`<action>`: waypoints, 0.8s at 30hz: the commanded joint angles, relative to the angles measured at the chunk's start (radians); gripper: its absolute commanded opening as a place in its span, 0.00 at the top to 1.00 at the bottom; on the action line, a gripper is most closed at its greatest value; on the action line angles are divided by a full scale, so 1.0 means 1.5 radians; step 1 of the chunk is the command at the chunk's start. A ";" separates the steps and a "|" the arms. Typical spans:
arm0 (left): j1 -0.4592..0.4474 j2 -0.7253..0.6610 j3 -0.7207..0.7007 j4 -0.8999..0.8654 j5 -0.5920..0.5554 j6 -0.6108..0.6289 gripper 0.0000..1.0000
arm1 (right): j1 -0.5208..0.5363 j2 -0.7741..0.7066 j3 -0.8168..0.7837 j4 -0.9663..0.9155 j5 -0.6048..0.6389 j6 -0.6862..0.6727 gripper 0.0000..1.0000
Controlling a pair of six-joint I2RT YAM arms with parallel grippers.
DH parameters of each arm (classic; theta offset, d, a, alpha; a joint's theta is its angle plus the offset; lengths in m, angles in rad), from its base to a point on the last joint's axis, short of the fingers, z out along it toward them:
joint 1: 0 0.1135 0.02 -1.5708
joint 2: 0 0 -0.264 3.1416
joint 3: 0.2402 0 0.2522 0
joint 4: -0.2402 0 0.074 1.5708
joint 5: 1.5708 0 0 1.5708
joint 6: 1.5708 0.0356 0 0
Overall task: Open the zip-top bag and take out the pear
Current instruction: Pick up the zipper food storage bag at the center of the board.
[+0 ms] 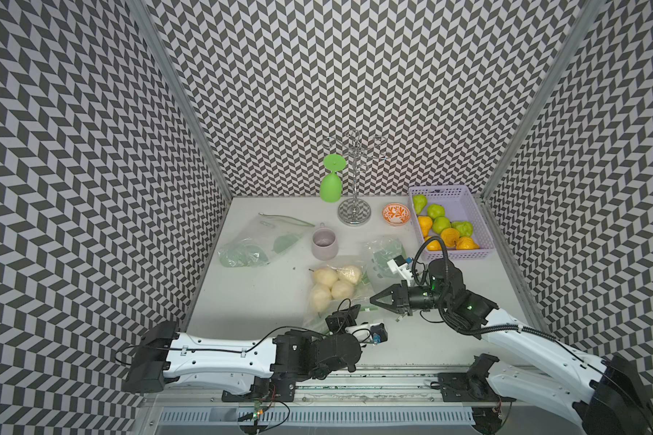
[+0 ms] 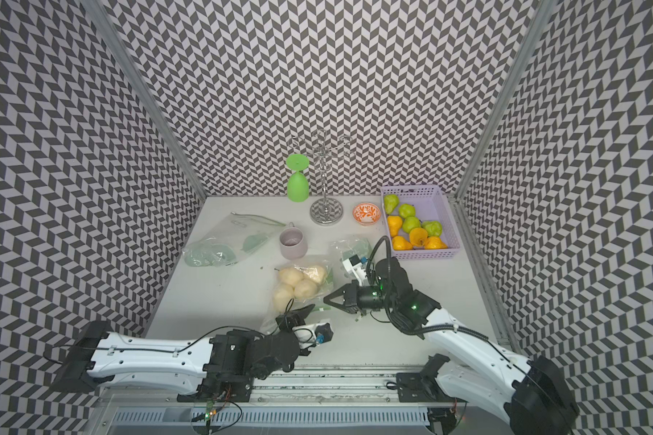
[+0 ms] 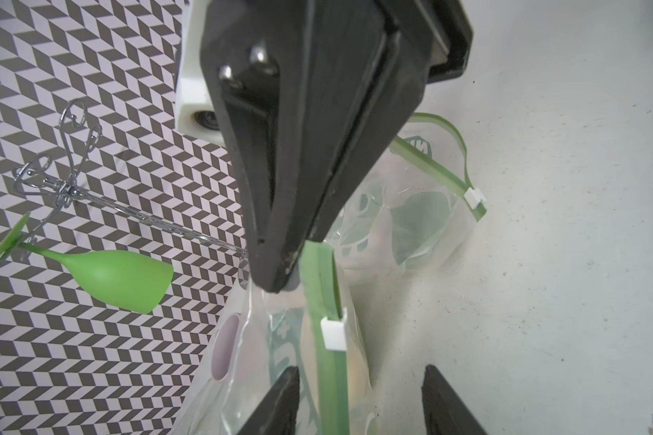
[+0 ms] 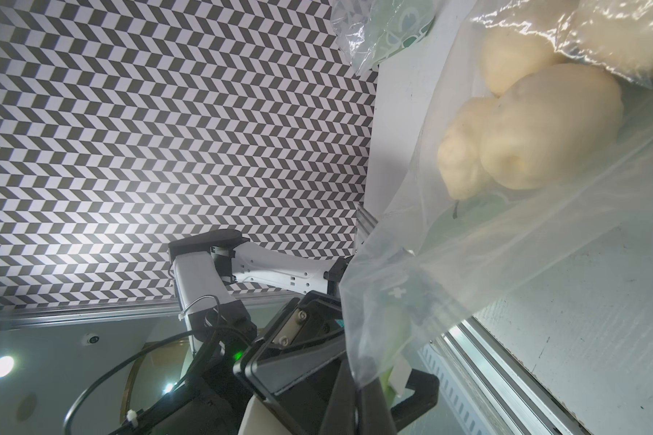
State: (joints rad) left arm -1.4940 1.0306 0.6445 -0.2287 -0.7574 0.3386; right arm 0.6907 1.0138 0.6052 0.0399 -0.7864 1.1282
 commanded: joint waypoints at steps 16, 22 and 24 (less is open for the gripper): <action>0.120 0.050 0.010 0.082 0.050 0.050 0.51 | -0.001 -0.023 0.025 0.074 -0.036 0.033 1.00; 0.143 0.055 0.015 0.088 0.045 0.061 0.75 | -0.001 -0.040 0.009 0.104 -0.042 0.063 1.00; 0.144 0.043 0.020 0.082 0.038 0.055 0.82 | -0.002 -0.041 0.008 0.103 -0.040 0.063 1.00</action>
State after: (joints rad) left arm -1.2926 1.1065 0.6510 -0.1059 -0.6842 0.4236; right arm 0.6819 0.9867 0.6121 0.0872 -0.7937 1.1976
